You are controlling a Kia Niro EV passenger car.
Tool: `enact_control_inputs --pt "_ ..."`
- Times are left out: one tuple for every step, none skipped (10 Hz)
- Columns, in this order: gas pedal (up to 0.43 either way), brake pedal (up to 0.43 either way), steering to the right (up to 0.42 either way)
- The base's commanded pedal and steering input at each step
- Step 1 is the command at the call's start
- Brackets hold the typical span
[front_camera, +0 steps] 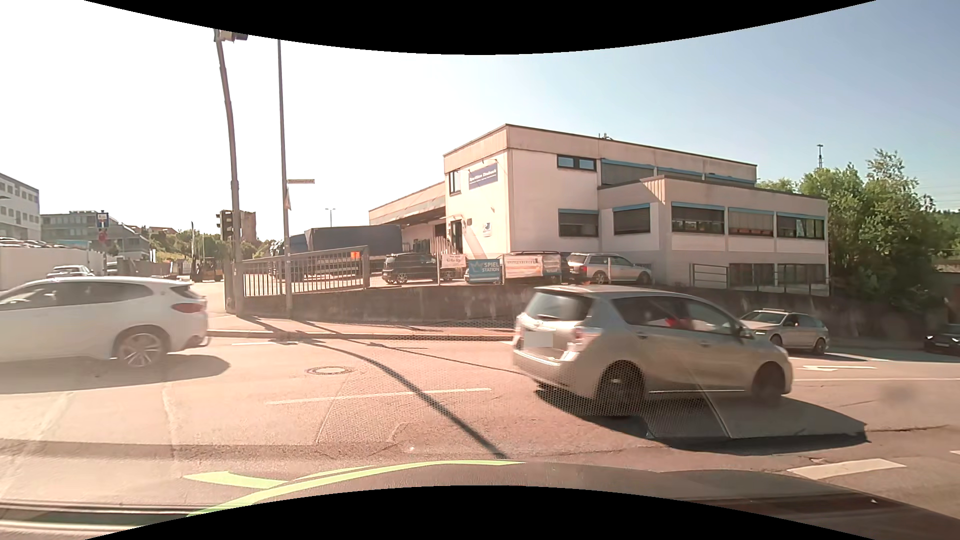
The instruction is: Follow the waypoints while adhering to traffic rules and regulations
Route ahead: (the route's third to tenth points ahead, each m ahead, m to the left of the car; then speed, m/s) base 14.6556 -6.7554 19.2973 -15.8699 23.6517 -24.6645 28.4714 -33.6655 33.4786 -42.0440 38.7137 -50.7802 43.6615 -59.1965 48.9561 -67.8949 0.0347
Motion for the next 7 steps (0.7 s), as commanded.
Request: enact_control_inputs --pt "0.000 0.299 0.281" --pt "0.000 0.305 0.281" --pt "0.000 0.311 0.281" --pt "0.000 0.311 0.281" --pt "0.000 0.311 0.281" --pt "0.000 0.311 0.281" --pt "0.000 0.311 0.281"
